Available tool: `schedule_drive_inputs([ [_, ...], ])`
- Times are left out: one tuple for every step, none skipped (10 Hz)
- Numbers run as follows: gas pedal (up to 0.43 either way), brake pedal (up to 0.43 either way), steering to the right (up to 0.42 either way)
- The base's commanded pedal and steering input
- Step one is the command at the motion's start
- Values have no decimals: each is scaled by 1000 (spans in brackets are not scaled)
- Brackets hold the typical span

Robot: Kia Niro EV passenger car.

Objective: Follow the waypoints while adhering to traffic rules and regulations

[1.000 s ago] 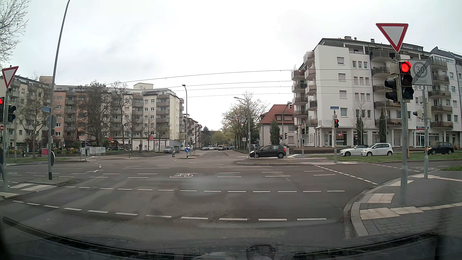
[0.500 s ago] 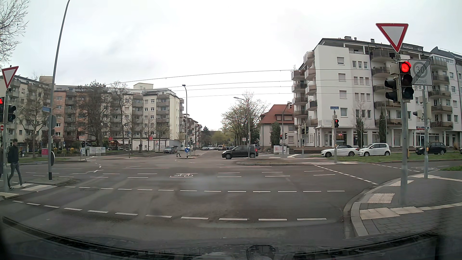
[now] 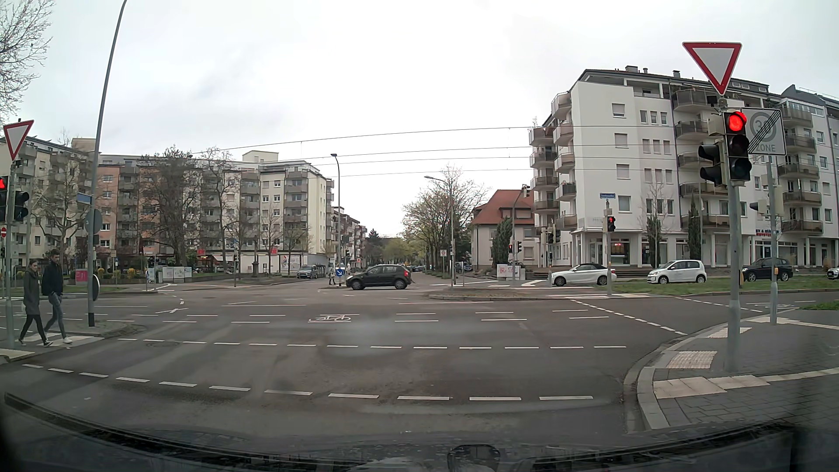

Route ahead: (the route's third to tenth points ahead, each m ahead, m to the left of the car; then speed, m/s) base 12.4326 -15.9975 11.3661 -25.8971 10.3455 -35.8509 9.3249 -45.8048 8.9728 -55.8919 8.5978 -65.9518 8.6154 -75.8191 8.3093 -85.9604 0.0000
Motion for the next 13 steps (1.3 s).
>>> schedule_drive_inputs([
  [0, 250, -84],
  [0, 256, -84],
  [0, 256, -84],
  [0, 256, -84],
  [0, 256, -84],
  [0, 256, -84],
  [0, 256, -84],
  [0, 256, -84],
  [0, 256, -84],
  [0, 256, -84],
  [0, 256, -84],
  [0, 256, -84],
  [0, 256, -84],
])
